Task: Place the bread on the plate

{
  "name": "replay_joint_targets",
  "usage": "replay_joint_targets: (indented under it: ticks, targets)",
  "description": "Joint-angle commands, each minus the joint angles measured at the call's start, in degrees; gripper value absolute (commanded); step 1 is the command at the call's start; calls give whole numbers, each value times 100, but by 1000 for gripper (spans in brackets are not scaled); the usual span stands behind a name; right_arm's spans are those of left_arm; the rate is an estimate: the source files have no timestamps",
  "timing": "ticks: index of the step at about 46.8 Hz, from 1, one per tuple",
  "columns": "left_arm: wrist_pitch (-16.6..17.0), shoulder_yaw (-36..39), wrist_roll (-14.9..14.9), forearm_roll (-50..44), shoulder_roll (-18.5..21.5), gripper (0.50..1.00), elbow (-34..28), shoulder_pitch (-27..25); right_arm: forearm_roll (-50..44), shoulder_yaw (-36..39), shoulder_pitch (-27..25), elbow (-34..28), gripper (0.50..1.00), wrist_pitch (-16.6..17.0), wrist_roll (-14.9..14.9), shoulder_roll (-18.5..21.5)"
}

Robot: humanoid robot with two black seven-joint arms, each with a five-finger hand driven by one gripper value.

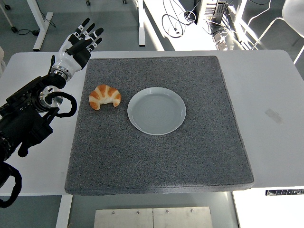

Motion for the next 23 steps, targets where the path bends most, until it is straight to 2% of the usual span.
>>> replay_joint_targets:
  ticks: [1, 19, 23]
  targets:
    - [-7, 1, -9, 0, 9, 987, 0, 1, 0, 0, 0, 0, 1000, 0, 0, 0]
    - [-33, -78, -9, -9, 79, 987, -70, -7, 0, 0, 0, 8, 1000, 0, 0, 0]
    - [-15, 1, 8, 0, 176, 987, -88, -139, 0, 0, 0, 0, 1000, 0, 0, 0]
